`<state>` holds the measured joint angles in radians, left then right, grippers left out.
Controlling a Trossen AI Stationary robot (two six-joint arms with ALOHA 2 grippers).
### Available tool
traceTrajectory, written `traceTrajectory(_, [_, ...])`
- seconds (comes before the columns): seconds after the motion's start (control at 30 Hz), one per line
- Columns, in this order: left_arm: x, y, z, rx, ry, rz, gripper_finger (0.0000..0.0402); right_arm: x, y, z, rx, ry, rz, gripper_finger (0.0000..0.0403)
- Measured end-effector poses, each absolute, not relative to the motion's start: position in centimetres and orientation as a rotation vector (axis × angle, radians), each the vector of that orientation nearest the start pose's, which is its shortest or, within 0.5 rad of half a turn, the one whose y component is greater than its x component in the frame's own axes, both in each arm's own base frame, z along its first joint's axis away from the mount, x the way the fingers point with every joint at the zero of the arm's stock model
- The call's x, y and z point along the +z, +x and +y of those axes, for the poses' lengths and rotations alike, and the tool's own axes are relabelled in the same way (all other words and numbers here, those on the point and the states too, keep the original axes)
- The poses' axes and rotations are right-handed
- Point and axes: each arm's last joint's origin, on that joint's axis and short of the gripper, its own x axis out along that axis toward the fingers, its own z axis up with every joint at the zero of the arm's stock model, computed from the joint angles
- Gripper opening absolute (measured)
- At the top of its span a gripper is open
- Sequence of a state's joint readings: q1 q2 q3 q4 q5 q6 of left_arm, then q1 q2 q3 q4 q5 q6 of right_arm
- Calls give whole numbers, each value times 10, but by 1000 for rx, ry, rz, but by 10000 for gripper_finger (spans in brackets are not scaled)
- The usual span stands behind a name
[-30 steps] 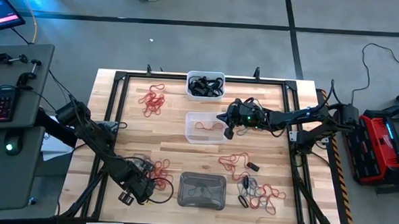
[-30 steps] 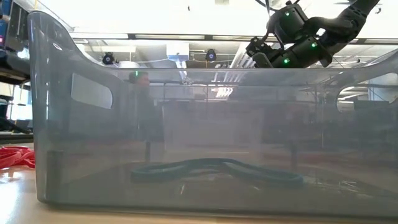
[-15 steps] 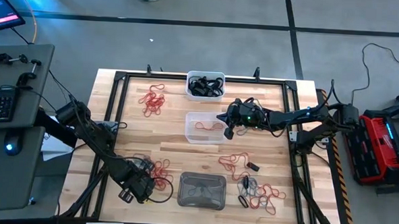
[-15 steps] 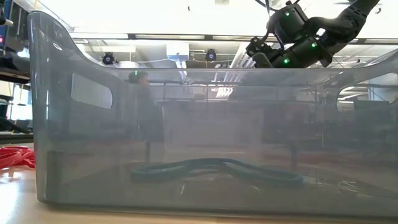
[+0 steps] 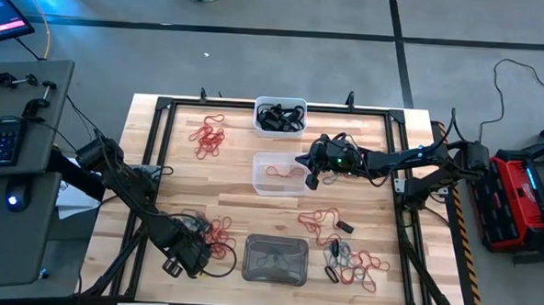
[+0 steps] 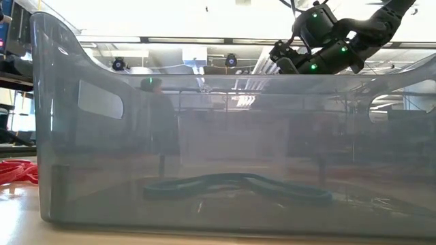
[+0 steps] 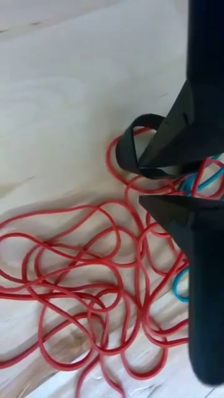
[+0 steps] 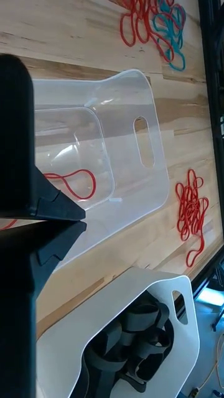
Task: Sort rubber bands into baskets
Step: Put the black rubber band into the white bin
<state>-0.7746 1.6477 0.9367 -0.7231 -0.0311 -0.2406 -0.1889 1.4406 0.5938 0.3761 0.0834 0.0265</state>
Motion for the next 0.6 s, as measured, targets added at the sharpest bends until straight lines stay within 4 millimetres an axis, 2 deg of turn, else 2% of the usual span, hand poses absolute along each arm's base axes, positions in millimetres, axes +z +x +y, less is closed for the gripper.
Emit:
traceTrajectory(0.23, [157, 200, -196, -465, 354, 1393, 8, 177, 273, -55, -273, 51, 473, 0])
traceTrajectory(0.43, [157, 200, -195, -472, 346, 1404, 1, 176, 273, -55, -273, 52, 485, 0])
traceTrajectory(0.6, [162, 204, -191, -390, 386, 1387, 0, 176, 273, -55, -273, 52, 487, 0])
